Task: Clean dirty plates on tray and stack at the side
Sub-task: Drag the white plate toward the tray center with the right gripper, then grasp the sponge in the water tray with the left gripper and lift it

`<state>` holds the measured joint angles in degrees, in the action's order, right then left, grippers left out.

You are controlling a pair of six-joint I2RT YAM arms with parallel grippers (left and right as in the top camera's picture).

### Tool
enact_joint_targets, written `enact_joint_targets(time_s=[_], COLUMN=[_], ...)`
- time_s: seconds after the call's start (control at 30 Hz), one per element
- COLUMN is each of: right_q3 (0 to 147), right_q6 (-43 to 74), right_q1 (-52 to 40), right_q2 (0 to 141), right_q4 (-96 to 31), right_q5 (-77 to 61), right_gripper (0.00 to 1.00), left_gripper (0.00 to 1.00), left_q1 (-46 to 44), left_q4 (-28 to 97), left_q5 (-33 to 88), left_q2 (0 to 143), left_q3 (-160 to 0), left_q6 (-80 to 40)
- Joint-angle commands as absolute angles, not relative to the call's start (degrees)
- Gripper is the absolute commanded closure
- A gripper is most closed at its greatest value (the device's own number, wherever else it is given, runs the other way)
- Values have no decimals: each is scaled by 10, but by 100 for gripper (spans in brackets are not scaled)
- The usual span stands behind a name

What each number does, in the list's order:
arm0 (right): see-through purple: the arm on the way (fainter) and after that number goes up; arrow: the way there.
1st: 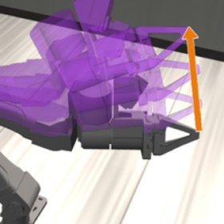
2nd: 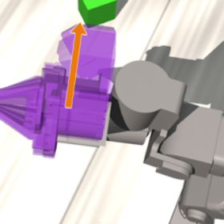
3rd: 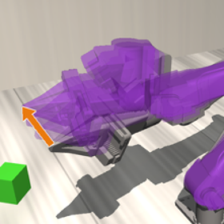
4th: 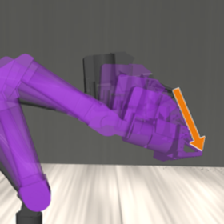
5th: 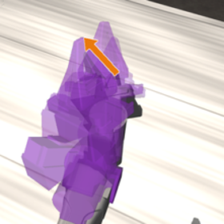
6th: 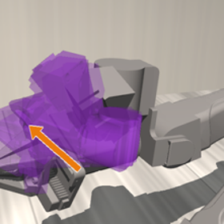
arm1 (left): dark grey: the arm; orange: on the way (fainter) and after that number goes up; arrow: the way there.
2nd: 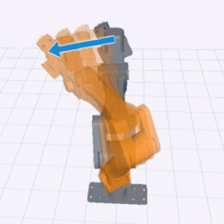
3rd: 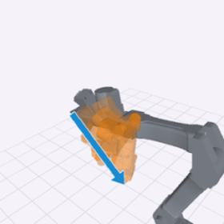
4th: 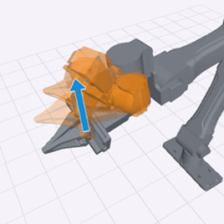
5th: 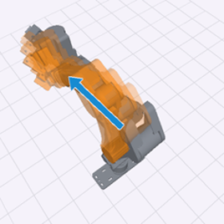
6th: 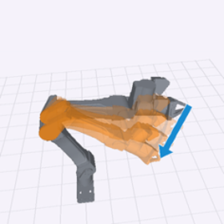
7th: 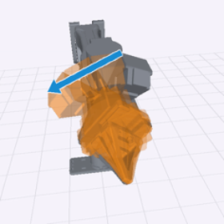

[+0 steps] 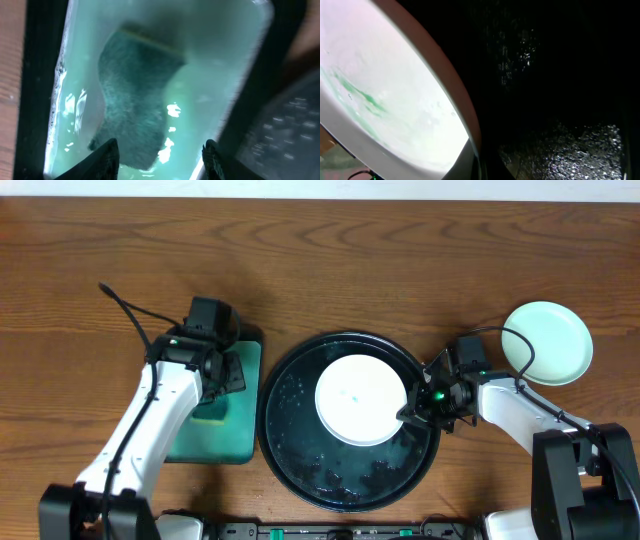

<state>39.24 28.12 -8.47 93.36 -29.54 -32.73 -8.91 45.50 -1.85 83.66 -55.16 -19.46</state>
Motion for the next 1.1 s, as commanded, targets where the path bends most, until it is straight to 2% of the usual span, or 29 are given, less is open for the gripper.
enact_joint_targets(time_s=[0.0,0.17,0.4,0.47,0.6,0.73,0.77,1.07], right_q3=[368,368,389,398,413,416,416,416], right_q6=[273,283,273,271,260,260,256,256], right_q1=[-97,-97,-94,-94,-94,-94,-94,-94], right_q2=[966,966,966,966,966,966,966,966], right_q4=[-304,-311,-342,-353,-376,-386,-387,-395], right_q5=[-271,-252,-234,-234,-234,-234,-234,-219], right_gripper=[99,99,99,99,99,99,99,99], left_gripper=[45,44,46,50,63,81,93,93], left_q1=[-57,-19,-17,-17,-17,-17,-17,-30], left_q4=[438,431,410,397,367,348,347,377], left_q5=[-26,-25,-14,-7,-5,-5,-5,-5], left_q2=[844,848,898,922,970,991,991,913], left_q3=[-517,-507,-506,-506,-506,-506,-506,-518], left_q6=[-189,-174,-168,-163,-163,-163,-163,-161])
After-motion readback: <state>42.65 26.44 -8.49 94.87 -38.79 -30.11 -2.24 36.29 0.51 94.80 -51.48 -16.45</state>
